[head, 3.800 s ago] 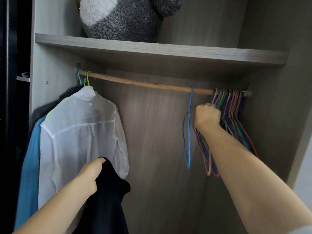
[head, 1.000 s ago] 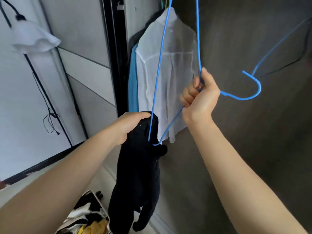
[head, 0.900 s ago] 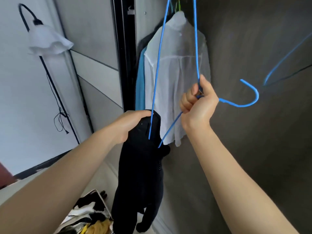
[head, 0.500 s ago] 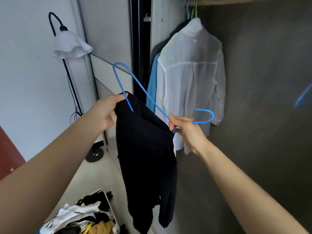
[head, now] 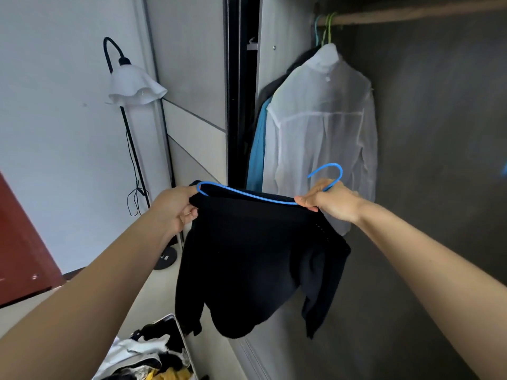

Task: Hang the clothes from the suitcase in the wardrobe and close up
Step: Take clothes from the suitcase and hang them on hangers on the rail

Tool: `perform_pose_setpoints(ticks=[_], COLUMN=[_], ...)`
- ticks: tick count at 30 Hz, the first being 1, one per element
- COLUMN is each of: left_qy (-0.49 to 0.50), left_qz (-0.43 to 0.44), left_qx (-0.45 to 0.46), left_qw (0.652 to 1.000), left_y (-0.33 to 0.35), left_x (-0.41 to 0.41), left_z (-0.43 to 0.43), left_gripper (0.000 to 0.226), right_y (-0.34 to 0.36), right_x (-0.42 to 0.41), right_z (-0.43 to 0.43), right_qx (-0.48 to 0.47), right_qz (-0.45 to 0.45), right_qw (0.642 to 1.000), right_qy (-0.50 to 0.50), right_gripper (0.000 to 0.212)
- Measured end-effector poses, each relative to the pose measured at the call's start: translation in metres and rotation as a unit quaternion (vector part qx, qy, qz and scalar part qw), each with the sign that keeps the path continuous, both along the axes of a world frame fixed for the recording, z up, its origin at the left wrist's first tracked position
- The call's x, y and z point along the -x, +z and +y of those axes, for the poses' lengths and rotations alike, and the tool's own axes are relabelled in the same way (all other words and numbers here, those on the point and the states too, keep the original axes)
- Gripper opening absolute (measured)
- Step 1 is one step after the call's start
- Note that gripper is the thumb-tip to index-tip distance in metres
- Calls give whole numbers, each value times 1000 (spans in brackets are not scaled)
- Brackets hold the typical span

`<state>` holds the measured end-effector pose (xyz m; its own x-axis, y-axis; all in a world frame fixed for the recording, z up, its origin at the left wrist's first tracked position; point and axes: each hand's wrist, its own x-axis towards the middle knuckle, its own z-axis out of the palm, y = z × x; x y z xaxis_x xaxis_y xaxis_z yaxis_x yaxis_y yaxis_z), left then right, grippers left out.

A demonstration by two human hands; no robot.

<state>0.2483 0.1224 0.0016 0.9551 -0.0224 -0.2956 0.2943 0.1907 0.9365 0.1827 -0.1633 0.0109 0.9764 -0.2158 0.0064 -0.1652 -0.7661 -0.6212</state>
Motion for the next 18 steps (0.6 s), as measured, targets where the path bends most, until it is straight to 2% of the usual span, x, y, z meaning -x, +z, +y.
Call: perform_pose_setpoints(ticks=[2,4,6,7,9,10,13,15,18], left_qy=[-1,-18,-44,-53,-55,-51,-65,-114,-174], left_qz=[-16,-103,-204,-225,-233,-230,-232,-262,-311], left_qx=[-23,-139,-255,-271,-258,-243,-209,-225,-272], left_qw=[1000,985,944,934,936,941,948,932,894], left_y=[1,2,5,9,17,21,27,29,30], left_x=[3,6,10,11,13,13,19,23,23], left_z=[0,2,5,5,3,0,-17,-23,-11], left_gripper=[11,13,12,11,6,4,4,8,23], right_y=[-2,-8,-1,9,24,26,21,29,54], right_x=[1,-1,-4,-6,-11,-15,-17,-19,-13], right_z=[0,4,6,7,12,18,48,51,40], right_qx=[78,162,153,113,33,25,155,134,42], right_qz=[4,46,71,58,10,-2,69,76,21], right_qw=[997,986,985,990,997,997,977,976,991], right_qy=[-6,13,43,54,65,76,129,151,127], right_gripper=[40,35,42,46,44,43,41,46,47])
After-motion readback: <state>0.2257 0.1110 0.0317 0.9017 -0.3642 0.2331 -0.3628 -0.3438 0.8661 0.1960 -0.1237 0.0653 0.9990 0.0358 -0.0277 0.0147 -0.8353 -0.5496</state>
